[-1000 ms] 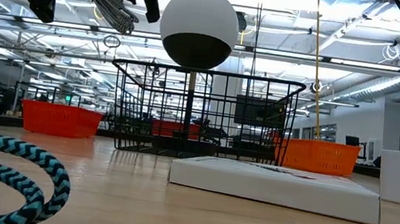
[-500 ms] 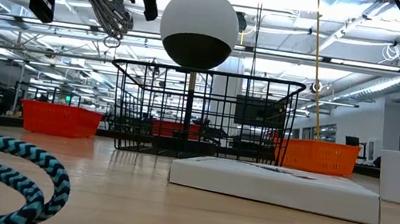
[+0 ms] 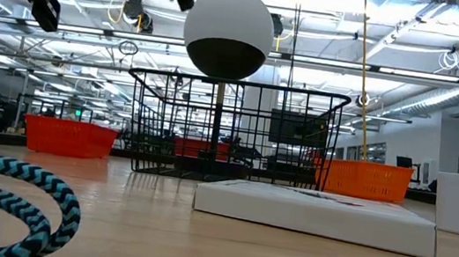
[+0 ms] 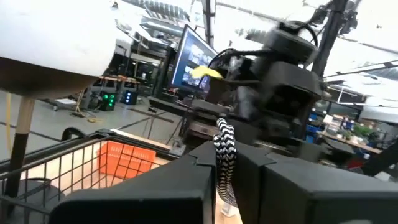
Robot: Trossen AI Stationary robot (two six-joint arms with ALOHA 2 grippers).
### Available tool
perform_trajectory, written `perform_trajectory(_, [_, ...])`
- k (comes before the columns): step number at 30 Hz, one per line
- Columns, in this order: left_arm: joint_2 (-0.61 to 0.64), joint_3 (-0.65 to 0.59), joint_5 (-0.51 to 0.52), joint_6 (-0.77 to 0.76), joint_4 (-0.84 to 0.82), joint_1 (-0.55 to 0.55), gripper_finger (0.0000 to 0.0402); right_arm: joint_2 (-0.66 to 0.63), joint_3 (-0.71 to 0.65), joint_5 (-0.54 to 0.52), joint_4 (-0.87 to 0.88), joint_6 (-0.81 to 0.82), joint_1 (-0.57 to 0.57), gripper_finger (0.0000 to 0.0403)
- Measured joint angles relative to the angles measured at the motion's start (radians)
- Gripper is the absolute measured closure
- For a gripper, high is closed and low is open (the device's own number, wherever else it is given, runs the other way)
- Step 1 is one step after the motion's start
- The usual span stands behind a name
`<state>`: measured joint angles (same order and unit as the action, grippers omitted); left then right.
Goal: Pick and place items into bin
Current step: Put the white black USB cable into the red bin
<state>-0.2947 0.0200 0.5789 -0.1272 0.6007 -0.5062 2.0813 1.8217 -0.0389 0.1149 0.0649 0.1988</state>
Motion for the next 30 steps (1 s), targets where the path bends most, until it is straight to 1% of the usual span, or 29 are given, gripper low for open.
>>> perform_trajectory(2, [0.000,0.010,0.025,0.000,0.001,0.001,0.0376,-0.012,0.000,0.009,0.022,-0.003,0.027,0.0226])
perform_trajectory(6, [0.002,0.045,0.153,-0.012,-0.017,0.003,0.0369,-0.018,0.000,0.037,0.082,-0.017,0.091,0.0220])
perform_trajectory(9, [0.001,0.082,0.254,-0.016,-0.125,0.002,0.0374,-0.019,0.000,0.029,0.121,-0.017,0.128,0.0223])
perform_trajectory(12, [0.003,0.145,0.318,-0.045,-0.233,0.003,0.0379,-0.020,0.000,0.015,0.154,-0.016,0.156,0.0229])
perform_trajectory(17, [0.000,0.315,0.345,-0.137,-0.531,0.002,0.0376,-0.020,0.000,0.016,0.202,-0.014,0.210,0.0233])
perform_trajectory(20, [-0.001,0.428,0.406,-0.243,-0.765,0.002,0.0370,-0.020,0.000,0.011,0.231,-0.008,0.227,0.0234])
perform_trajectory(23, [-0.002,0.526,0.456,-0.355,-0.955,0.009,0.0372,-0.020,-0.001,-0.028,0.257,0.001,0.237,0.0234])
perform_trajectory(27, [-0.002,0.616,0.462,-0.507,-1.184,0.047,0.0379,-0.020,-0.005,-0.079,0.286,0.002,0.250,0.0234])
perform_trajectory(30, [-0.002,0.650,0.462,-0.622,-1.323,0.094,0.0378,-0.020,-0.032,-0.090,0.268,0.002,0.255,0.0234])
